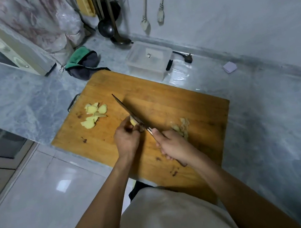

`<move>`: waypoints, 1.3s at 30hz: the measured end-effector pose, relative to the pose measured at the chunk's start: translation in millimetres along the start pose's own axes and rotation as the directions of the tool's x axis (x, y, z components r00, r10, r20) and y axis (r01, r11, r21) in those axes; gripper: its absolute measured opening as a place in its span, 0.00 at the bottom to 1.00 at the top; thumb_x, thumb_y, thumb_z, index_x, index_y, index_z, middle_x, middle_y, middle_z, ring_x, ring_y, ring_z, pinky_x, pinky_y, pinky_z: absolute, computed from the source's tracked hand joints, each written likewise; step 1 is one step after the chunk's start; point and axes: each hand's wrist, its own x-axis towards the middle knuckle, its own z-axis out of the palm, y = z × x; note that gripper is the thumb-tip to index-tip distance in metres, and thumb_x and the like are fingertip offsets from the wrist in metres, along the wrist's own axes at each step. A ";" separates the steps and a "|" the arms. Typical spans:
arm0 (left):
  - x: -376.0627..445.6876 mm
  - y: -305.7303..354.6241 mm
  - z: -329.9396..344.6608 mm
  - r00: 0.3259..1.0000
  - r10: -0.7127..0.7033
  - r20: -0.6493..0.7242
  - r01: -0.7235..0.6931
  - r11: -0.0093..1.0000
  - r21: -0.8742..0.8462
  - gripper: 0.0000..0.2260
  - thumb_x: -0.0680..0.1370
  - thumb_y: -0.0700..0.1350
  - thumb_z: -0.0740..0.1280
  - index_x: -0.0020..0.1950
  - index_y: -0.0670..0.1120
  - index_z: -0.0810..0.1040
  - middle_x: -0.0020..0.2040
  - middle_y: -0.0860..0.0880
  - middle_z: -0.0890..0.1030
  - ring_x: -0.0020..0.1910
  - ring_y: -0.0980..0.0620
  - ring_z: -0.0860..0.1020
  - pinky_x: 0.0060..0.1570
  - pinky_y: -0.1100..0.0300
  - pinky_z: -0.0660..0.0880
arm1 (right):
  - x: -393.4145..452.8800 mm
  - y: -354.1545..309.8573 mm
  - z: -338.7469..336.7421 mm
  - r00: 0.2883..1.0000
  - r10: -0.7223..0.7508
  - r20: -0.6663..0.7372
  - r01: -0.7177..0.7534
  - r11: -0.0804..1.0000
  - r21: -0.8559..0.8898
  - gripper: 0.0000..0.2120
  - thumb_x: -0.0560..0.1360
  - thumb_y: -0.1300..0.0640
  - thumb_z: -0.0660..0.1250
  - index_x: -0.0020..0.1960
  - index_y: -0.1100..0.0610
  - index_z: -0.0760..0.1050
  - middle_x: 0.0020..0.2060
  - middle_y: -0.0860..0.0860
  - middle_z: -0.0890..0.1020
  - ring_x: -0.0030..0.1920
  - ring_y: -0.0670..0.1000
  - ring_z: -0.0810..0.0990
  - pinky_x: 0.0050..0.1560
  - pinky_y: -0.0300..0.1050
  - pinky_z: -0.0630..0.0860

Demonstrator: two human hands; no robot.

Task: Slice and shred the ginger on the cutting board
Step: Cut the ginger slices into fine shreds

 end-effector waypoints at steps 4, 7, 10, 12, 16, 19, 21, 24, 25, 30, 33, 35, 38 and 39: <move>-0.6 -1.9 -3.6 0.998 -0.064 0.011 0.064 0.997 -0.041 0.22 0.74 0.32 0.66 0.67 0.45 0.77 0.43 0.48 0.80 0.42 0.48 0.80 0.54 0.45 0.79 | 0.8 0.6 2.5 0.999 -0.005 0.038 0.005 1.000 0.006 0.27 0.83 0.35 0.53 0.41 0.56 0.73 0.31 0.52 0.76 0.27 0.50 0.74 0.32 0.43 0.72; 1.6 -8.3 -5.5 0.998 -0.057 0.018 0.058 0.995 -0.085 0.20 0.74 0.30 0.66 0.64 0.46 0.79 0.41 0.50 0.81 0.42 0.47 0.81 0.53 0.42 0.79 | 0.4 0.4 -0.3 0.999 0.015 0.046 -0.017 0.999 0.048 0.26 0.83 0.36 0.53 0.42 0.56 0.73 0.32 0.52 0.77 0.27 0.49 0.74 0.30 0.43 0.71; -0.2 -8.9 -4.6 0.999 -0.038 0.007 0.039 0.994 -0.101 0.18 0.77 0.34 0.69 0.64 0.46 0.80 0.46 0.46 0.84 0.46 0.45 0.82 0.55 0.42 0.79 | -0.8 -3.5 -6.9 0.996 0.055 0.073 -0.061 0.996 0.072 0.26 0.83 0.36 0.52 0.42 0.56 0.72 0.32 0.52 0.77 0.26 0.49 0.74 0.28 0.42 0.72; 0.8 -6.6 0.6 0.999 -0.041 -0.032 0.038 0.993 -0.109 0.17 0.76 0.35 0.69 0.64 0.47 0.80 0.49 0.45 0.85 0.51 0.41 0.83 0.56 0.42 0.79 | -0.4 -5.1 -7.4 0.997 0.065 0.047 -0.067 0.996 0.053 0.27 0.83 0.34 0.51 0.41 0.55 0.73 0.31 0.51 0.76 0.25 0.49 0.73 0.27 0.41 0.71; 3.8 3.9 7.7 0.978 -0.184 -0.101 0.166 0.972 -0.168 0.18 0.74 0.32 0.66 0.61 0.45 0.80 0.42 0.50 0.84 0.46 0.44 0.83 0.54 0.45 0.80 | -0.3 -4.0 -1.7 0.996 0.092 0.010 -0.093 0.990 0.108 0.29 0.82 0.33 0.50 0.41 0.55 0.72 0.28 0.49 0.73 0.23 0.48 0.69 0.25 0.41 0.68; 8.0 3.7 7.1 0.960 -0.250 -0.124 0.223 0.955 -0.198 0.14 0.75 0.33 0.67 0.57 0.44 0.82 0.46 0.47 0.84 0.46 0.44 0.83 0.53 0.46 0.80 | -1.6 -4.9 0.7 0.996 0.086 0.023 -0.088 0.991 0.103 0.28 0.82 0.32 0.50 0.40 0.54 0.71 0.28 0.49 0.72 0.23 0.48 0.69 0.25 0.41 0.67; 10.6 4.1 7.4 0.954 -0.269 -0.136 0.239 0.950 -0.202 0.12 0.75 0.34 0.68 0.54 0.47 0.82 0.46 0.47 0.84 0.46 0.44 0.83 0.53 0.47 0.81 | -1.6 -5.8 1.4 0.997 0.081 0.018 -0.082 0.991 0.106 0.28 0.82 0.32 0.50 0.40 0.54 0.71 0.28 0.49 0.72 0.23 0.47 0.69 0.25 0.41 0.68; 11.0 8.4 11.3 0.955 -0.274 -0.114 0.246 0.946 -0.212 0.13 0.75 0.34 0.66 0.54 0.49 0.82 0.41 0.50 0.84 0.43 0.44 0.84 0.51 0.47 0.81 | -5.4 -5.9 0.1 0.999 0.052 -0.009 -0.051 0.994 0.093 0.29 0.82 0.34 0.49 0.40 0.55 0.71 0.28 0.50 0.72 0.24 0.48 0.70 0.26 0.43 0.69; 10.4 10.5 12.3 0.955 -0.276 -0.108 0.249 0.945 -0.213 0.14 0.76 0.33 0.66 0.55 0.48 0.82 0.40 0.50 0.83 0.42 0.44 0.84 0.49 0.48 0.82 | -7.9 -6.4 -0.6 0.999 0.035 -0.016 -0.034 0.996 0.083 0.29 0.83 0.34 0.48 0.39 0.55 0.71 0.28 0.51 0.72 0.24 0.49 0.70 0.27 0.43 0.69; 9.3 14.0 11.5 0.948 -0.286 -0.143 0.247 0.939 -0.238 0.12 0.75 0.35 0.69 0.57 0.46 0.82 0.44 0.47 0.84 0.39 0.48 0.83 0.45 0.55 0.82 | -19.5 -9.1 -5.5 1.000 -0.012 -0.016 0.012 0.999 0.040 0.29 0.84 0.36 0.47 0.40 0.57 0.72 0.29 0.54 0.72 0.24 0.49 0.70 0.28 0.43 0.69; 6.3 15.5 11.0 0.953 -0.266 -0.145 0.229 0.945 -0.232 0.13 0.76 0.36 0.69 0.59 0.45 0.82 0.45 0.46 0.85 0.37 0.51 0.81 0.41 0.59 0.80 | -20.9 -9.4 -4.8 1.000 -0.008 -0.013 0.008 1.000 0.022 0.29 0.84 0.36 0.47 0.40 0.57 0.71 0.29 0.53 0.72 0.23 0.48 0.70 0.27 0.42 0.69; 4.4 16.3 11.4 0.956 -0.251 -0.152 0.214 0.951 -0.221 0.14 0.76 0.36 0.69 0.60 0.45 0.82 0.44 0.47 0.84 0.38 0.50 0.81 0.46 0.56 0.81 | -21.2 -8.3 -3.2 1.000 -0.004 -0.013 0.004 1.000 0.011 0.29 0.84 0.36 0.47 0.40 0.56 0.71 0.29 0.53 0.73 0.23 0.48 0.70 0.26 0.42 0.69; 2.4 15.8 13.9 0.958 -0.235 -0.163 0.199 0.958 -0.209 0.15 0.76 0.36 0.68 0.62 0.43 0.81 0.43 0.48 0.83 0.39 0.50 0.80 0.52 0.51 0.80 | -23.6 -6.3 -3.3 1.000 0.003 -0.014 -0.003 1.000 0.025 0.28 0.84 0.36 0.47 0.40 0.56 0.71 0.29 0.53 0.72 0.23 0.48 0.69 0.24 0.40 0.69; 1.3 16.3 14.1 0.958 -0.233 -0.168 0.197 0.958 -0.207 0.15 0.77 0.36 0.67 0.62 0.43 0.81 0.43 0.47 0.83 0.38 0.50 0.79 0.52 0.52 0.80 | -24.8 -6.1 -3.4 1.000 0.004 -0.012 -0.004 0.999 0.032 0.28 0.84 0.36 0.47 0.41 0.56 0.70 0.30 0.53 0.71 0.23 0.48 0.69 0.23 0.39 0.68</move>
